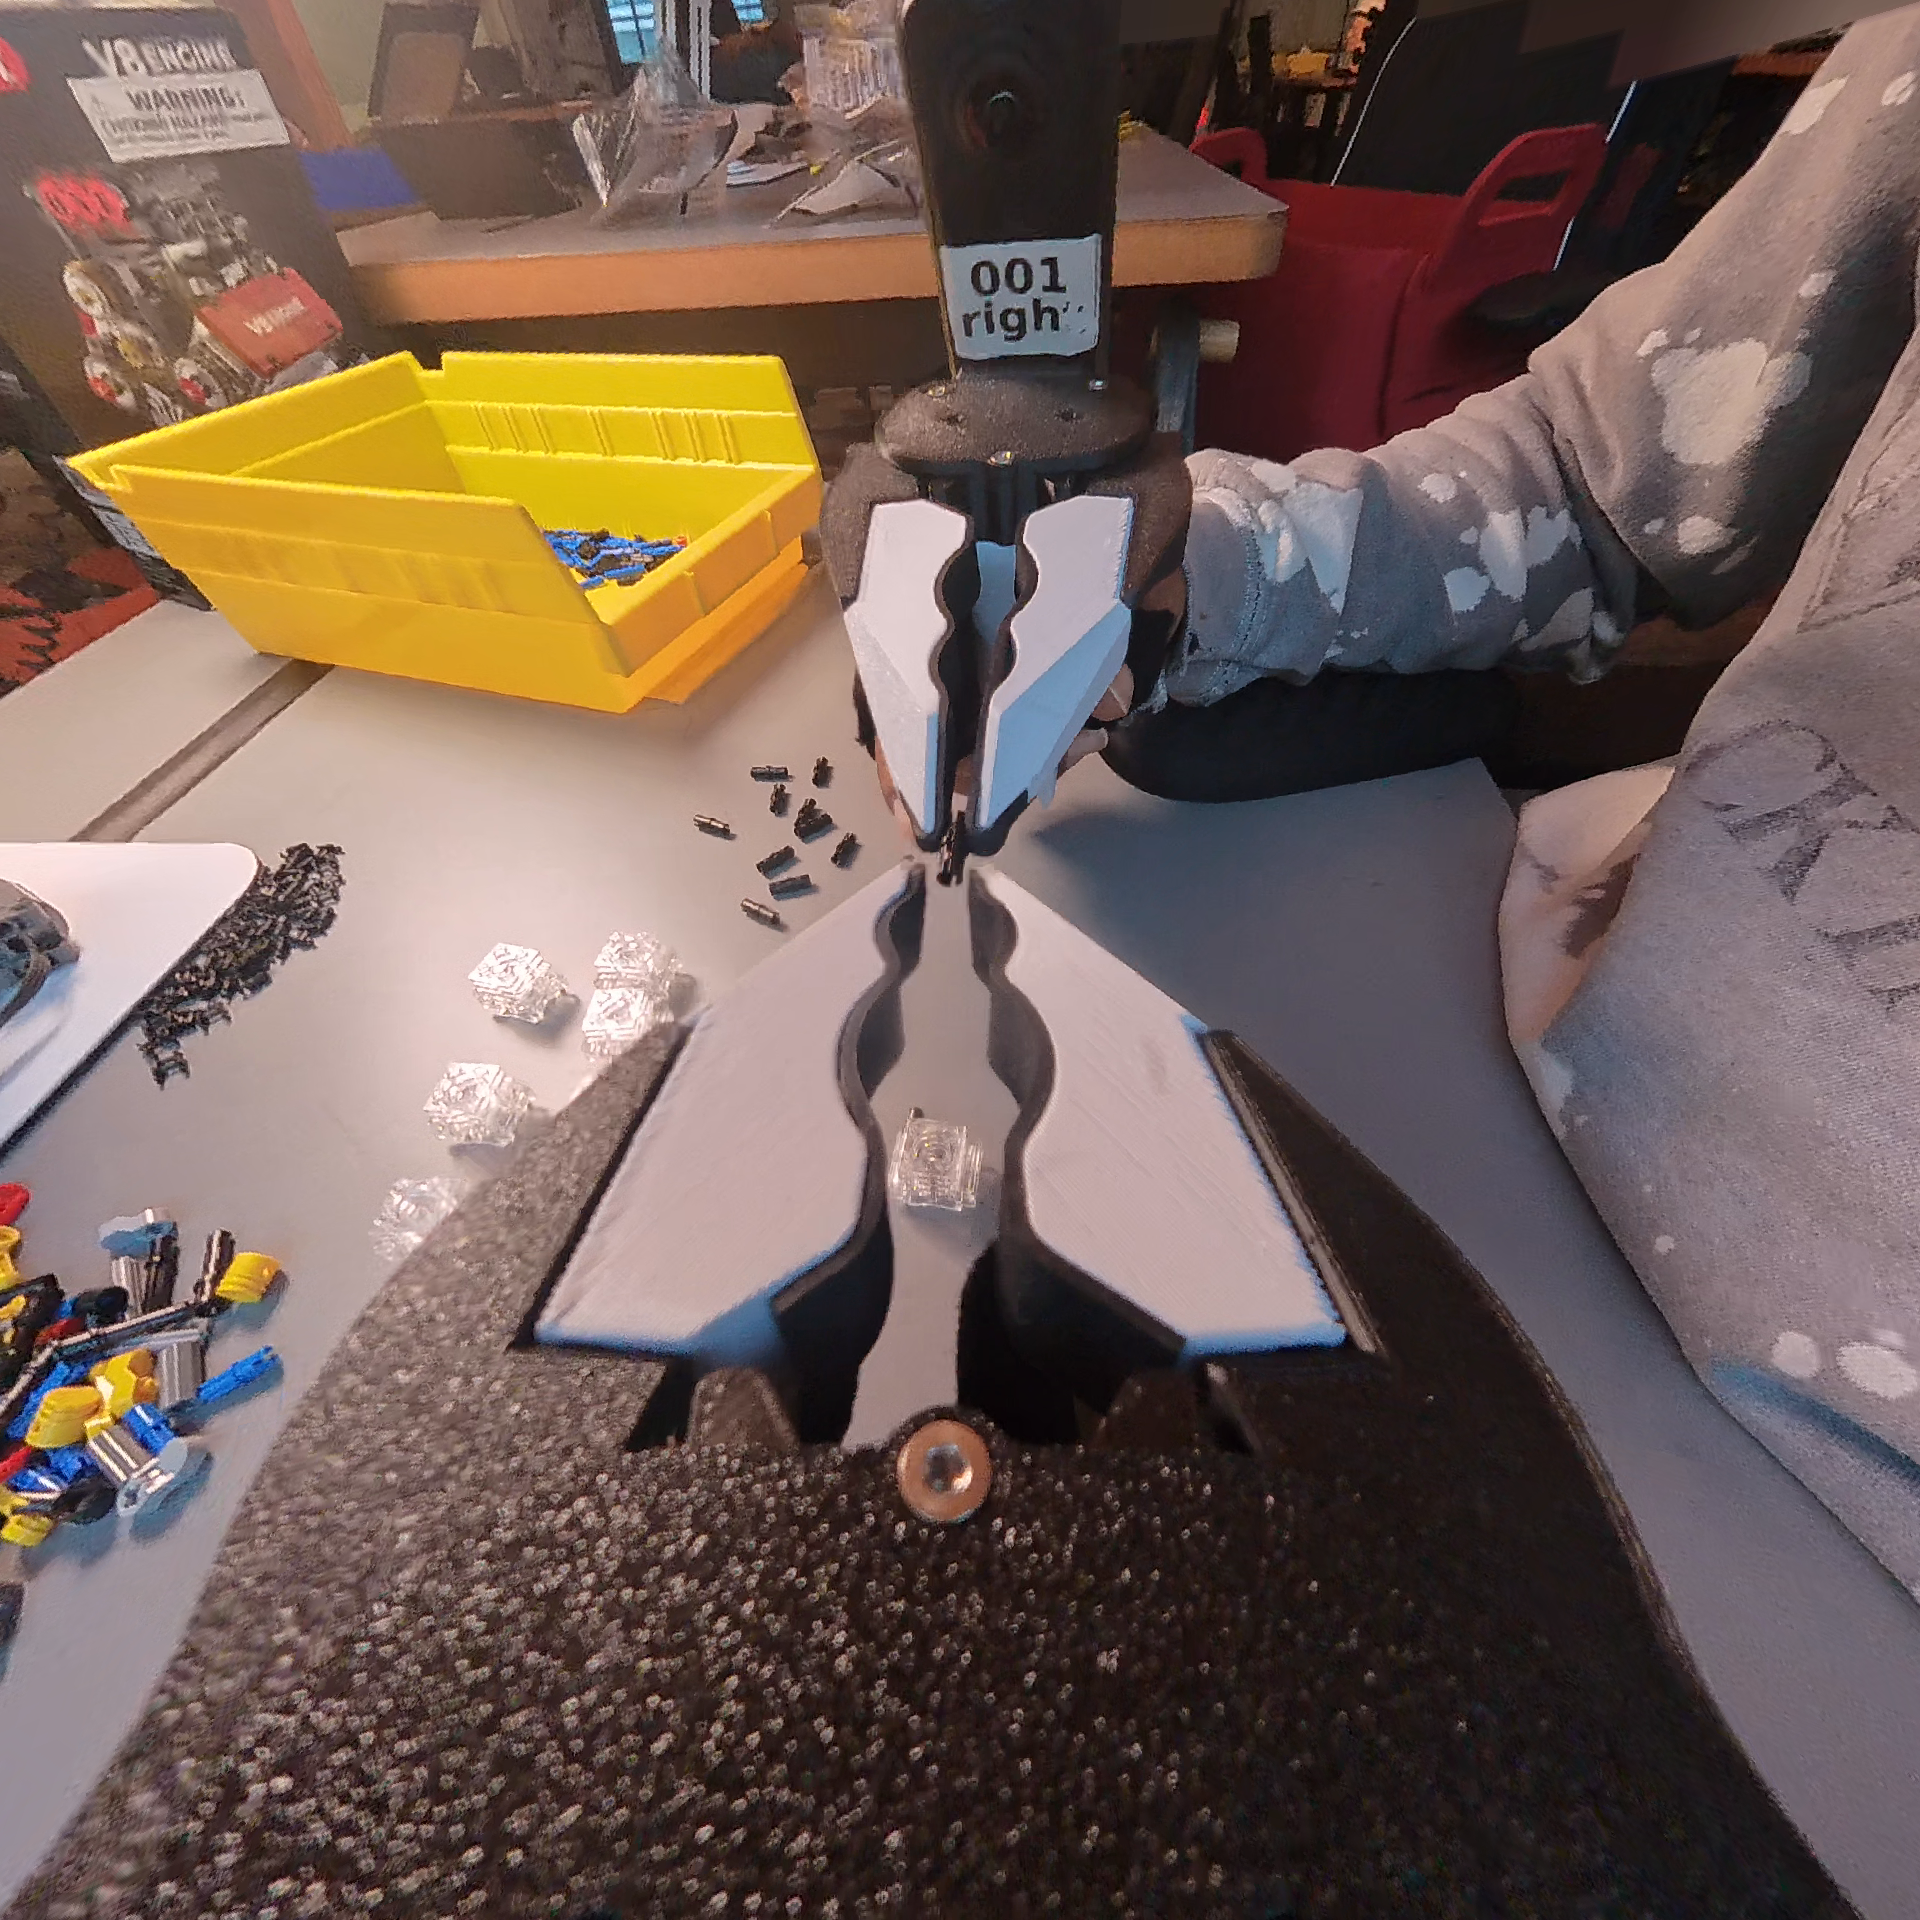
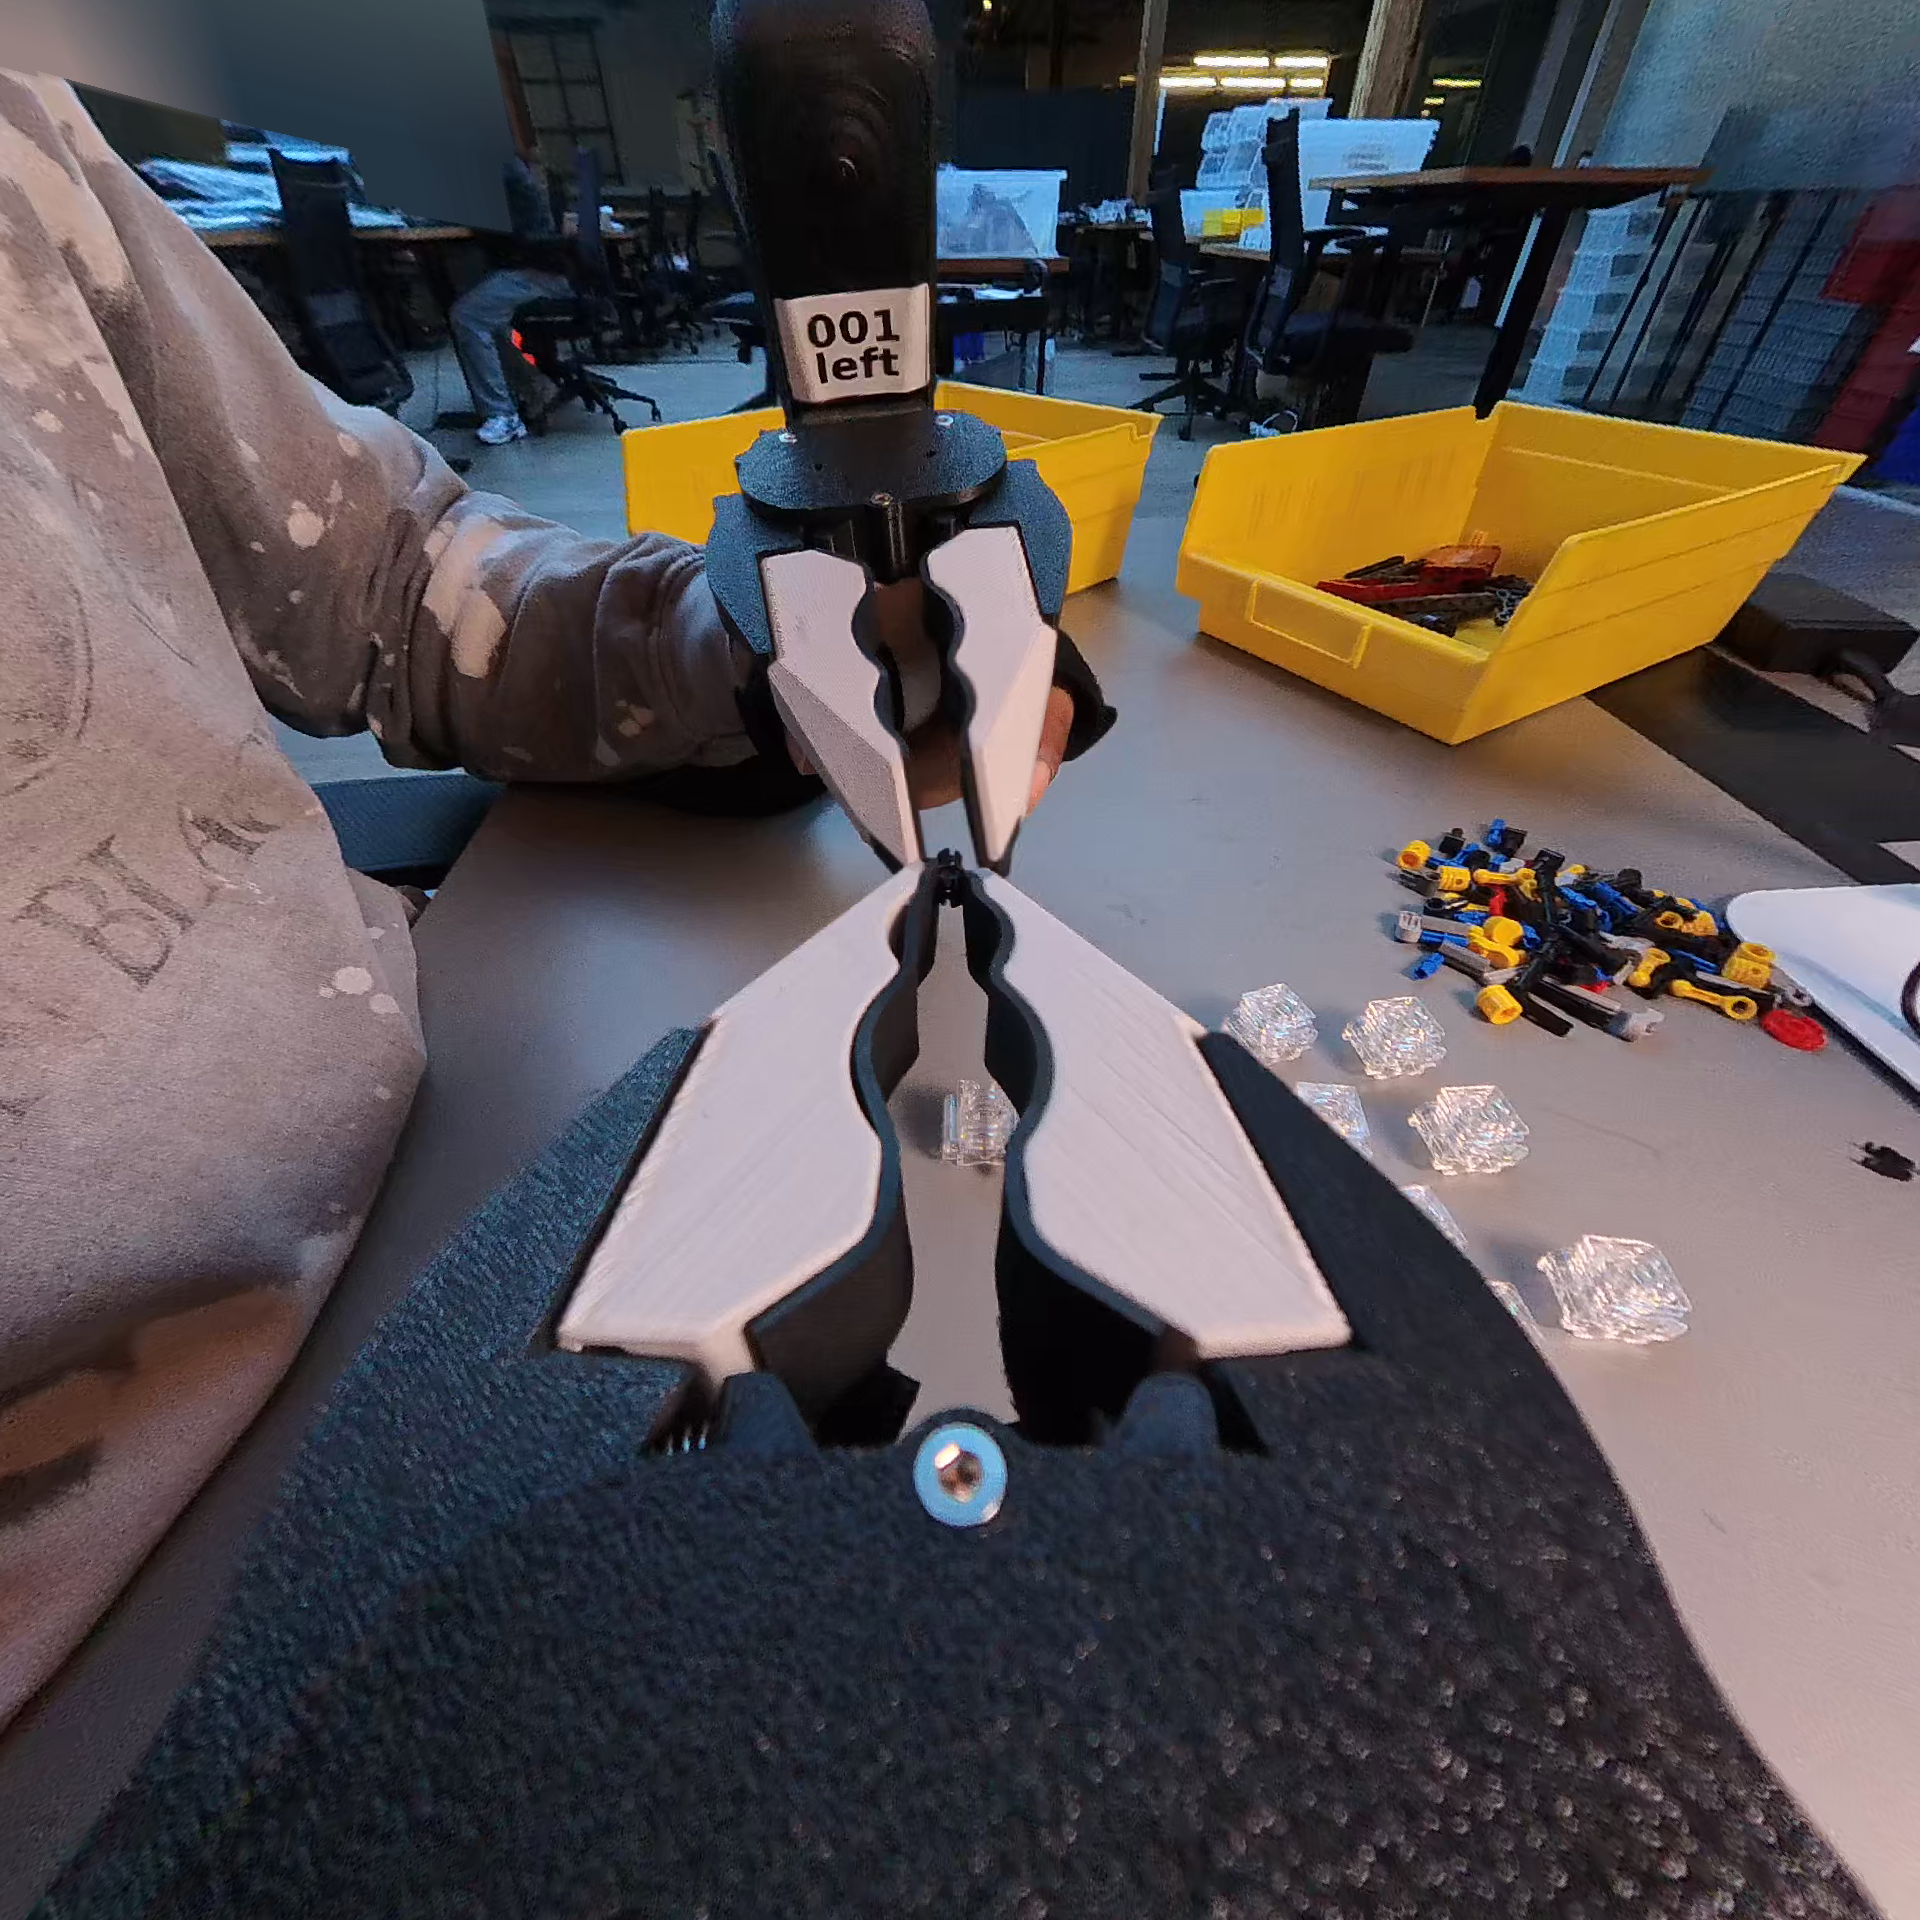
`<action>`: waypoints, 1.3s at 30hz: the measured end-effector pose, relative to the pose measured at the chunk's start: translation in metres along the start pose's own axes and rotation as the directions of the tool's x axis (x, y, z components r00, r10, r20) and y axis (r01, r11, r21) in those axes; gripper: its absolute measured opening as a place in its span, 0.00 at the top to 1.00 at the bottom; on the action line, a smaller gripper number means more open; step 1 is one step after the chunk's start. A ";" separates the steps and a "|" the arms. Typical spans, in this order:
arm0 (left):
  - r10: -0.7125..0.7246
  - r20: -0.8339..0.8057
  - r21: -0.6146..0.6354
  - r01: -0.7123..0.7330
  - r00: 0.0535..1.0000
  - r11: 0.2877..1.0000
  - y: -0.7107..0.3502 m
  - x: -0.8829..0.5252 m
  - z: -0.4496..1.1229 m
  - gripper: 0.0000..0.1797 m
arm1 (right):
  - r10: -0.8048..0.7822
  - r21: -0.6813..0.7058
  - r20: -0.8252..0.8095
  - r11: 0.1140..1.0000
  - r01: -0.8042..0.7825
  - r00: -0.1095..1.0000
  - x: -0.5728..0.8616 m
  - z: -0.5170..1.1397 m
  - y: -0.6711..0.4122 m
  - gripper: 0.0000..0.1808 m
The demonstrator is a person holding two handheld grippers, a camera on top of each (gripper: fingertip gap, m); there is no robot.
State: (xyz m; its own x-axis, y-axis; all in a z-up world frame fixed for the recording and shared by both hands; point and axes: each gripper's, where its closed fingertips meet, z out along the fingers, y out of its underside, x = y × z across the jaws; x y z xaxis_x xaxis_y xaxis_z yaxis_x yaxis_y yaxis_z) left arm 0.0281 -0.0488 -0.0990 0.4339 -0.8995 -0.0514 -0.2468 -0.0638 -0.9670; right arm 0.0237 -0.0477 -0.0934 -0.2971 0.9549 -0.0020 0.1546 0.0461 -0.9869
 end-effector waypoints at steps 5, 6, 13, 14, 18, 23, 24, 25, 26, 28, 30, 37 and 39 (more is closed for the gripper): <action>-0.145 -0.022 -0.198 0.138 0.989 0.970 0.044 -0.010 -0.001 0.78 | -0.016 -0.060 -0.052 0.998 0.013 0.999 0.013 -0.006 0.011 0.98; -0.168 -0.035 -0.254 0.154 0.985 0.955 0.056 -0.008 -0.001 0.78 | -0.017 -0.067 -0.054 0.998 0.013 0.998 0.013 -0.007 0.012 0.98; -0.106 -0.006 -0.496 0.089 0.994 0.864 0.101 0.000 0.013 0.81 | -0.036 -0.146 -0.059 0.989 0.027 0.998 0.014 -0.003 0.027 0.98; -0.092 -0.002 -0.506 0.079 0.996 0.859 0.101 0.000 0.015 0.82 | -0.037 -0.155 -0.056 0.988 0.028 0.998 0.014 -0.002 0.029 0.98; -0.052 0.014 -0.526 0.052 0.999 0.849 0.104 -0.003 0.017 0.87 | -0.039 -0.174 -0.048 0.984 0.030 0.998 0.012 -0.002 0.033 0.98; -0.113 0.009 -0.350 0.109 0.994 0.930 0.074 -0.006 0.018 0.88 | -0.034 -0.127 -0.051 0.991 0.028 0.998 0.012 -0.005 0.024 0.98; -0.134 -0.004 -0.270 0.128 0.991 0.954 0.060 -0.007 0.016 0.88 | -0.025 -0.097 -0.045 0.995 0.020 0.999 0.011 -0.007 0.018 0.98; -0.149 -0.008 -0.199 0.145 0.989 0.969 0.046 -0.009 0.013 0.88 | -0.012 -0.068 -0.033 0.998 0.010 0.999 0.009 -0.009 0.012 0.98; -0.160 -0.013 -0.143 0.156 0.987 0.977 0.036 -0.010 0.009 0.88 | -0.003 -0.047 -0.028 0.999 0.002 1.000 0.009 -0.010 0.008 0.98; -0.173 -0.018 -0.077 0.171 0.985 0.982 0.024 -0.012 0.005 0.88 | -0.009 -0.041 -0.030 0.999 0.008 1.000 0.008 -0.011 0.005 0.98; -0.174 -0.013 -0.067 0.173 0.985 0.983 0.022 -0.012 0.004 0.88 | -0.015 -0.056 -0.027 0.998 0.013 1.000 0.006 -0.009 0.008 0.98; -0.155 0.006 -0.095 0.155 0.988 0.983 0.025 -0.011 0.008 0.88 | -0.035 -0.125 -0.027 0.992 0.032 0.999 0.005 -0.004 0.021 0.98; -0.145 0.014 -0.111 0.146 0.989 0.983 0.027 -0.011 0.008 0.88 | -0.046 -0.142 -0.031 0.989 0.041 0.998 0.006 -0.003 0.023 0.98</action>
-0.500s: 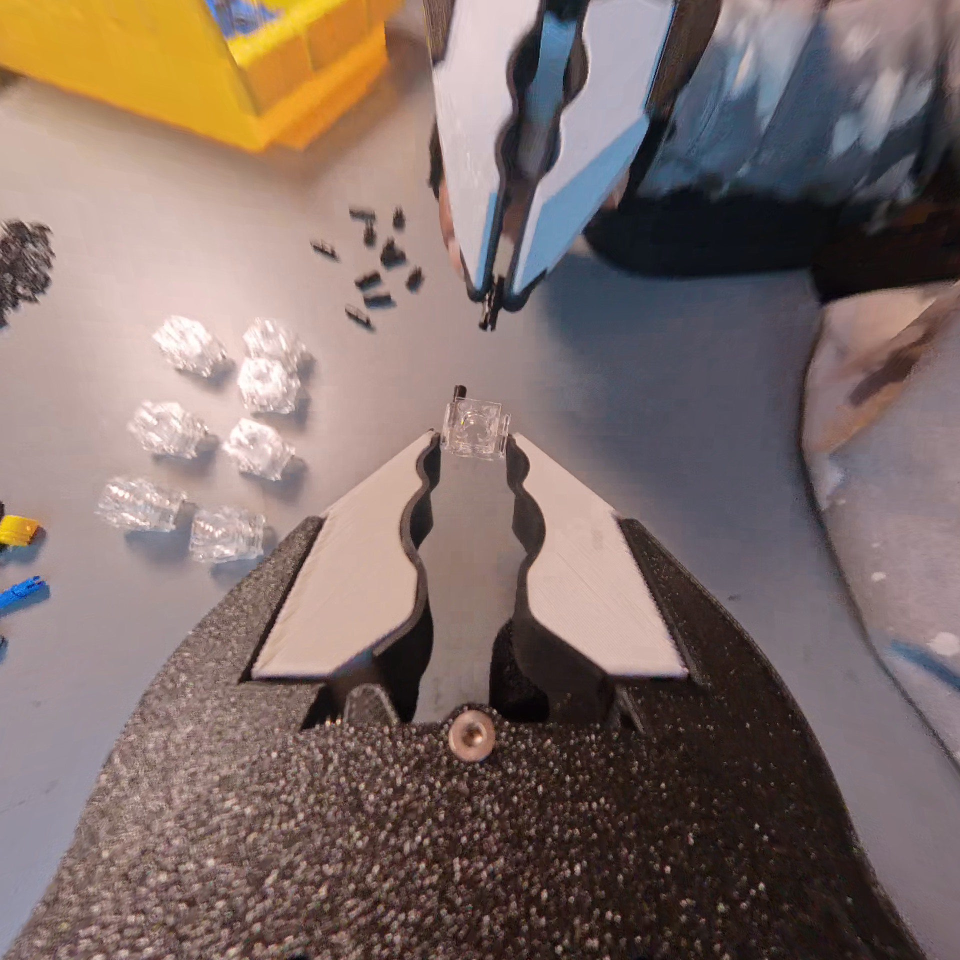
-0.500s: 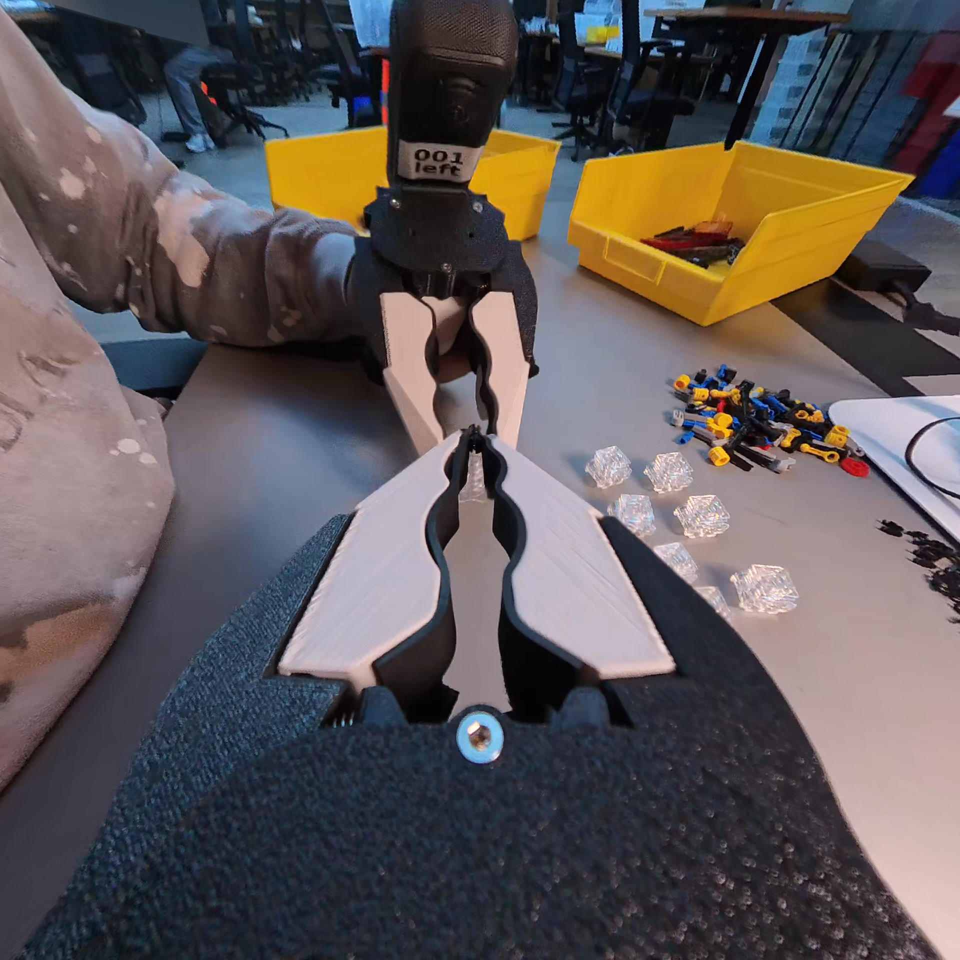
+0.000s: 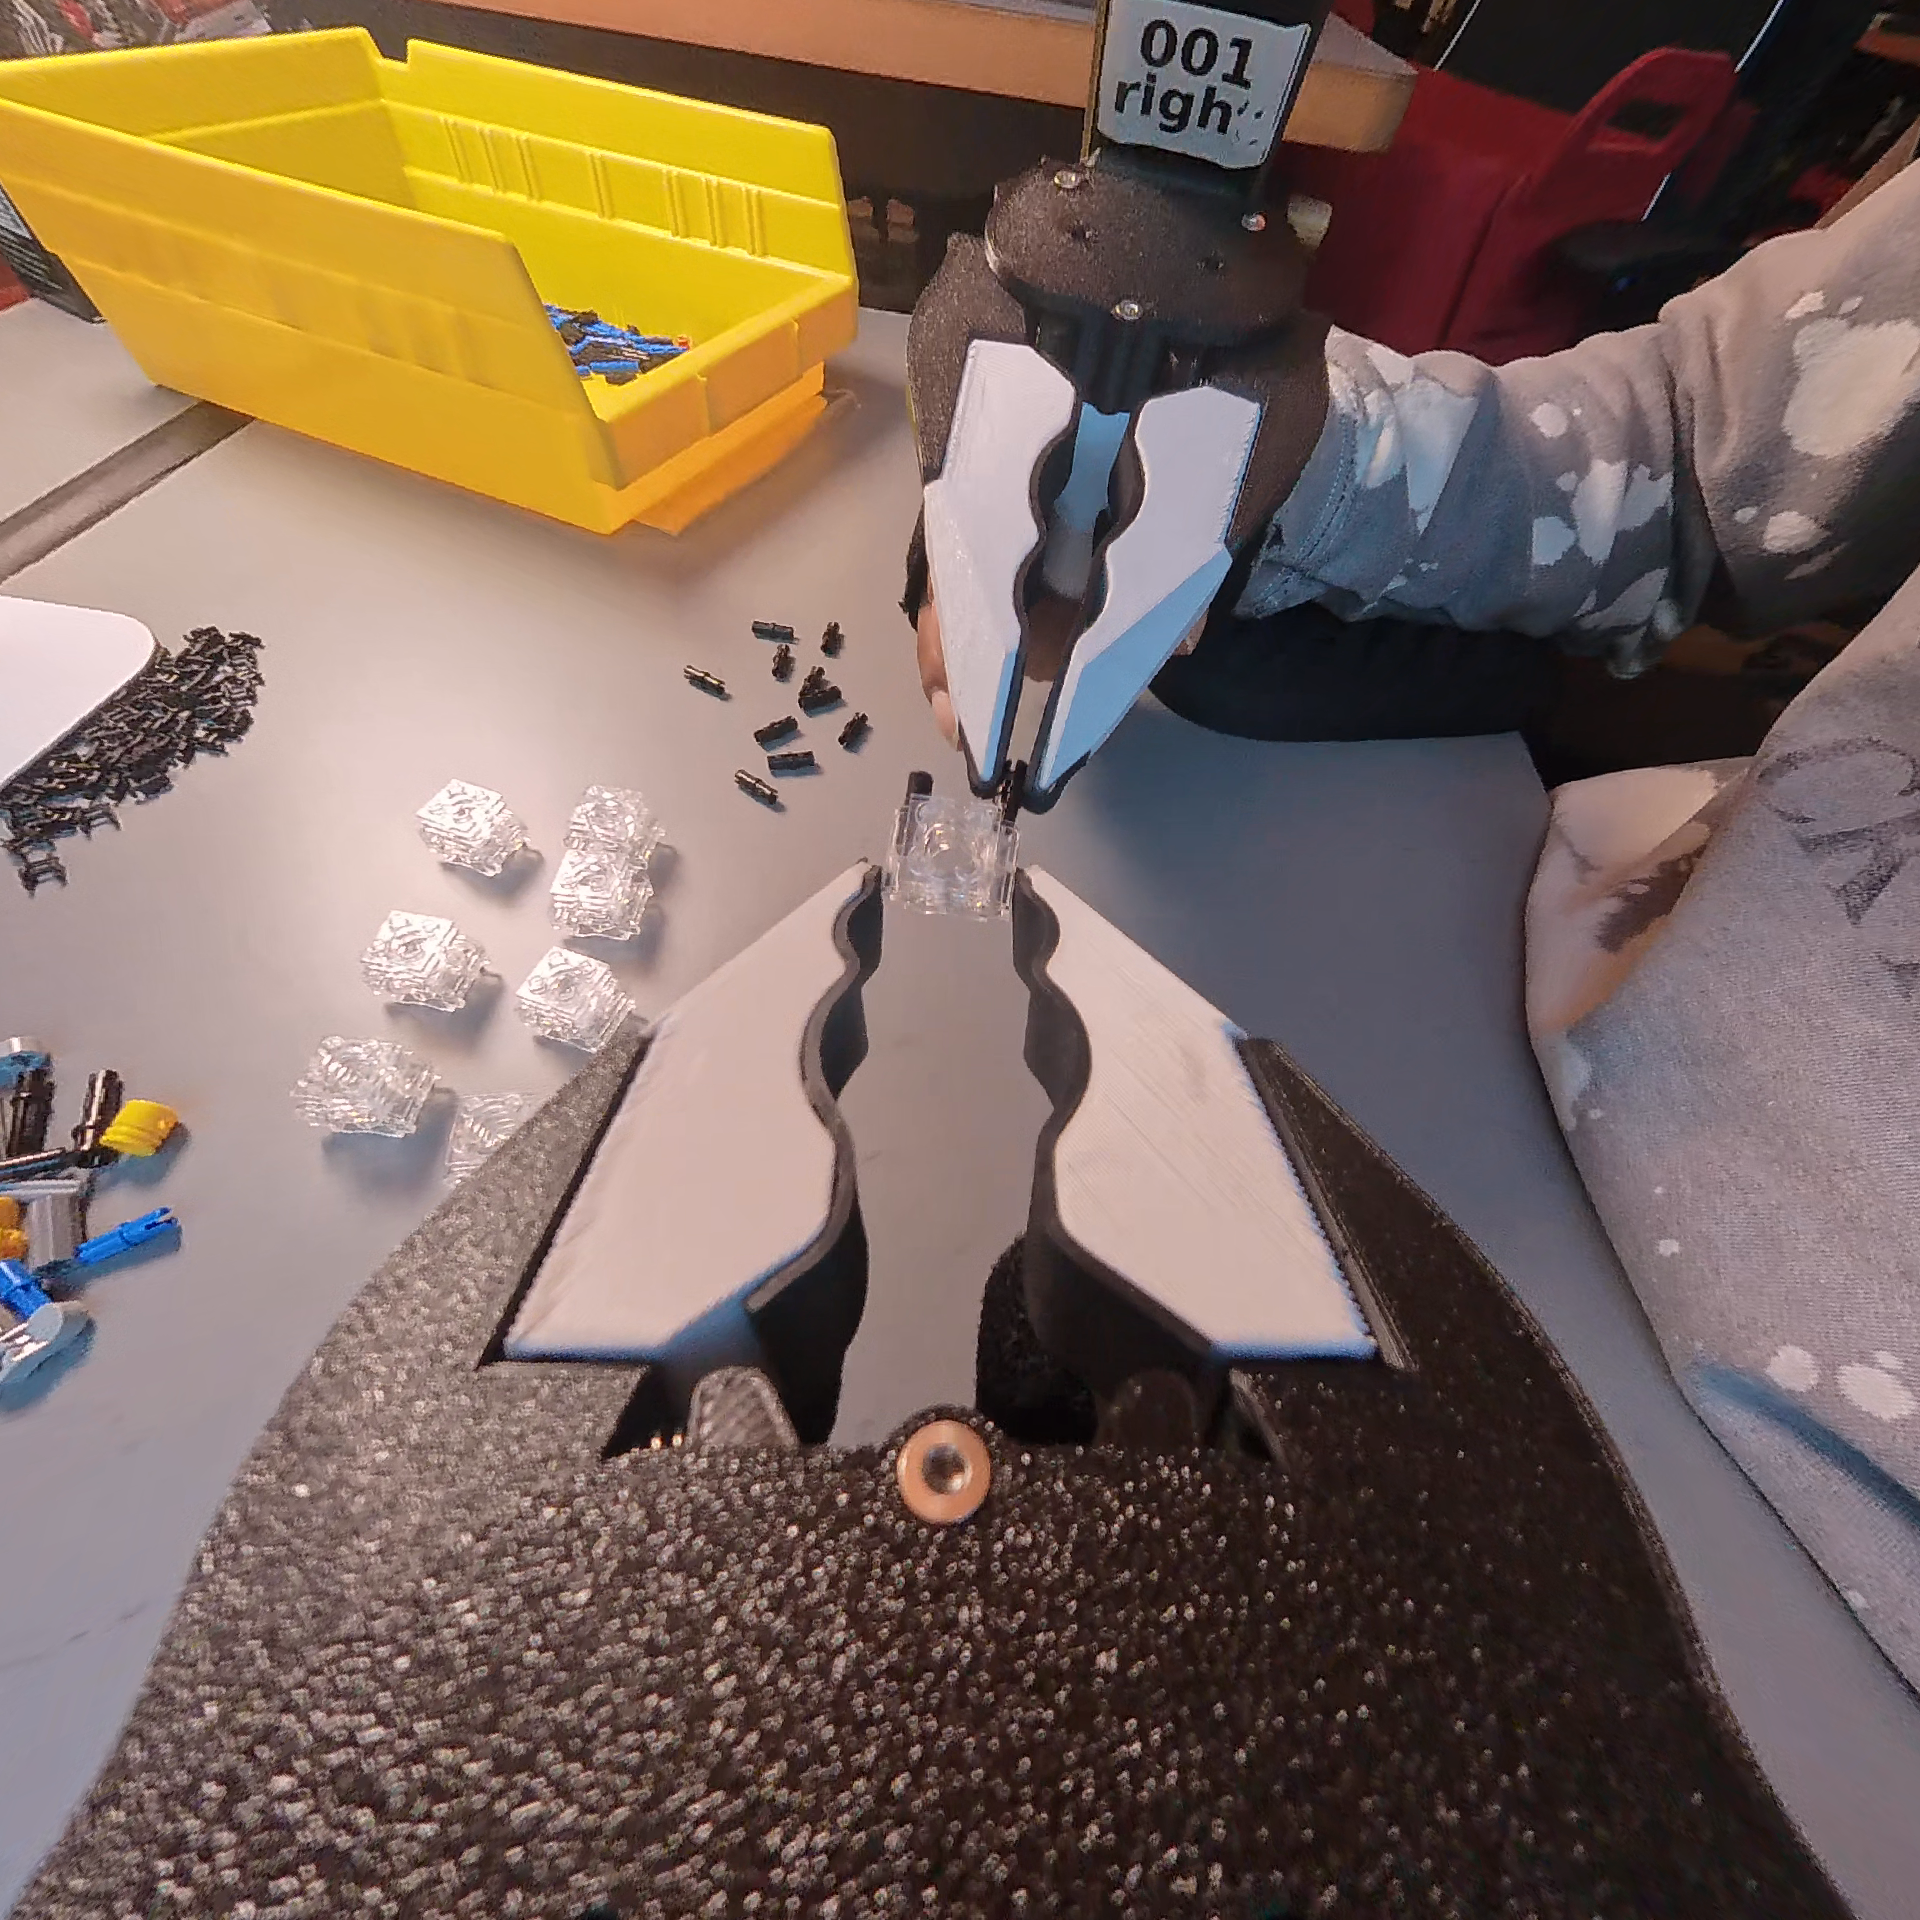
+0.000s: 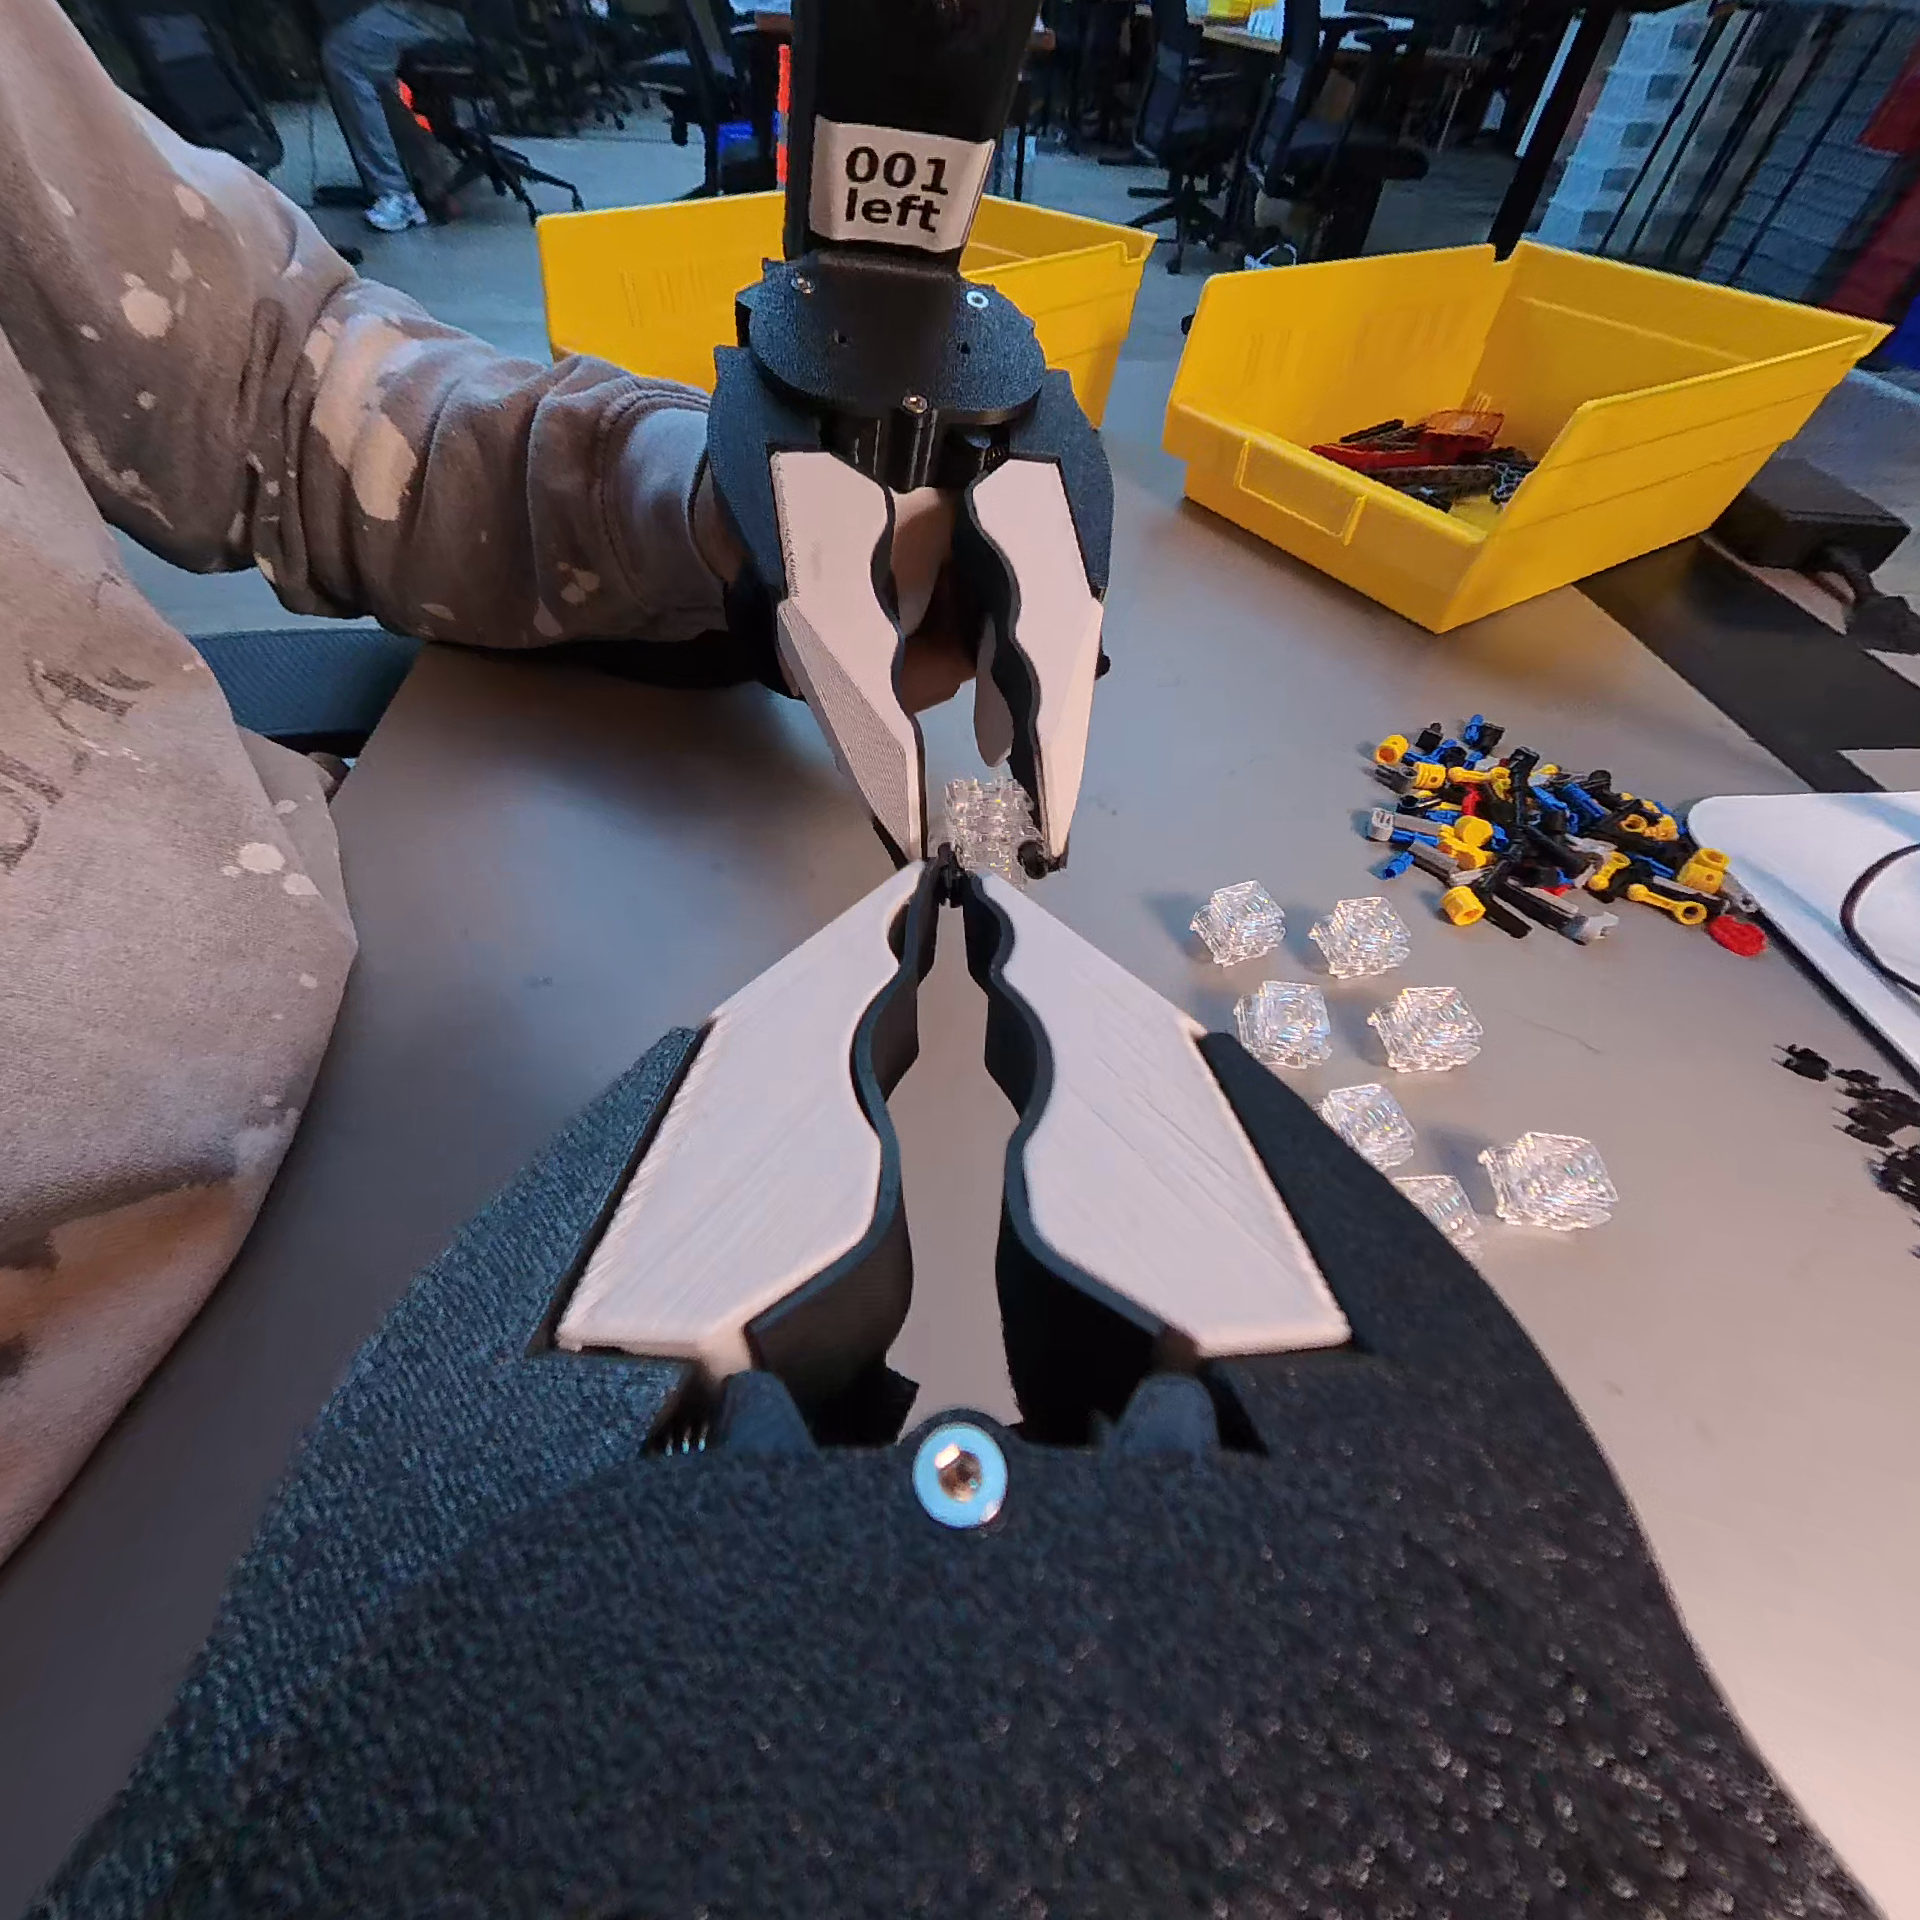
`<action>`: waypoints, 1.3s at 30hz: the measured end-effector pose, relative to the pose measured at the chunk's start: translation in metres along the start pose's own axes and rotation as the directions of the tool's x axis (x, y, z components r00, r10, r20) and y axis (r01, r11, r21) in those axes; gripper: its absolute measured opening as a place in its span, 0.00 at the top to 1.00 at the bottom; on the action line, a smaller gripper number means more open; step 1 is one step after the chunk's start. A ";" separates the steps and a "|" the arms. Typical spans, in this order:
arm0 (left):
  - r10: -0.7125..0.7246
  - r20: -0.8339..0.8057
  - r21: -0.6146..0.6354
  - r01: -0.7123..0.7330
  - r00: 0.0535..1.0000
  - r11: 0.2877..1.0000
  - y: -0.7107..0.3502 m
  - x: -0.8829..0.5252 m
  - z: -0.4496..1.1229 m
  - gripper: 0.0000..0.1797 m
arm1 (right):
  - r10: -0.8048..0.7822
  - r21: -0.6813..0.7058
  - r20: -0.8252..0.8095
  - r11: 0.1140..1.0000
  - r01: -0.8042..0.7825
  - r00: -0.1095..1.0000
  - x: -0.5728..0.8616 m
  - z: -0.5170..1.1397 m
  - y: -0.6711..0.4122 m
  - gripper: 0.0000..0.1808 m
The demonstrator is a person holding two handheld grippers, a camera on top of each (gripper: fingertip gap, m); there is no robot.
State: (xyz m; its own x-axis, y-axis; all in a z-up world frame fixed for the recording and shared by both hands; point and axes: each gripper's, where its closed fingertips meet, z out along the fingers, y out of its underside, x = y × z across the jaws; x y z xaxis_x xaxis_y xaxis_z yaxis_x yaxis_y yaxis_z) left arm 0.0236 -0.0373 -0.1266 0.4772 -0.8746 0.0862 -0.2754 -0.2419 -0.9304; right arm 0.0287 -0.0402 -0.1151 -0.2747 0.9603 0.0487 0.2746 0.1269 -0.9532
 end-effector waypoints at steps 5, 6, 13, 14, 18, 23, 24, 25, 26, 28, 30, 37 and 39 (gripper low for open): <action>0.093 0.064 -0.082 -0.088 0.994 0.993 0.008 -0.002 0.003 0.88 | -0.021 -0.055 -0.010 0.998 0.020 1.000 0.000 0.002 0.008 0.98; 0.107 0.077 -0.091 -0.100 0.991 0.991 0.008 -0.002 0.004 0.88 | -0.016 -0.063 -0.008 0.998 0.015 1.000 0.000 0.002 0.009 0.98; 0.197 0.093 -0.141 -0.183 0.976 0.973 0.012 0.004 0.009 0.88 | 0.031 -0.096 0.045 0.995 -0.027 0.999 -0.008 0.004 0.015 0.98; 0.216 0.105 -0.158 -0.199 0.971 0.967 0.013 0.003 0.010 0.88 | 0.009 -0.124 0.030 0.992 -0.005 0.999 -0.006 0.005 0.019 0.98; 0.168 0.119 -0.157 -0.148 0.979 0.976 0.015 -0.004 0.008 0.88 | -0.021 -0.156 -0.030 0.988 0.016 0.999 -0.001 0.009 0.020 0.98; 0.122 0.129 -0.179 -0.098 0.984 0.979 0.020 -0.011 0.009 0.88 | -0.020 -0.153 -0.079 0.988 0.007 0.997 0.008 0.011 0.023 0.97; 0.107 0.133 -0.164 -0.085 0.985 0.983 0.018 -0.014 0.007 0.88 | -0.012 -0.138 -0.078 0.990 0.001 0.997 0.010 0.010 0.020 0.95; 0.107 0.144 -0.160 -0.083 0.984 0.984 0.016 -0.017 0.005 0.88 | -0.007 -0.125 -0.081 0.992 -0.003 0.997 0.011 0.008 0.018 0.93; 0.108 0.150 -0.155 -0.084 0.983 0.984 0.016 -0.019 0.003 0.88 | -0.003 -0.111 -0.092 0.994 -0.008 0.996 0.014 0.006 0.015 0.94; 0.092 0.147 -0.142 -0.071 0.985 0.987 0.015 -0.018 0.001 0.88 | 0.001 -0.096 -0.098 0.995 -0.011 0.995 0.014 0.004 0.014 0.97; 0.100 0.144 -0.147 -0.078 0.984 0.986 0.015 -0.017 0.002 0.88 | -0.009 -0.091 -0.099 0.996 0.000 0.995 0.013 0.006 0.014 0.99; 0.139 0.134 -0.184 -0.114 0.981 0.976 0.018 -0.010 0.003 0.88 | -0.033 -0.123 -0.058 0.992 0.026 0.998 0.005 0.008 0.019 1.00; 0.134 0.116 -0.183 -0.112 0.984 0.977 0.020 -0.007 0.004 0.88 | -0.023 -0.142 -0.032 0.990 0.018 0.999 0.000 0.009 0.022 1.00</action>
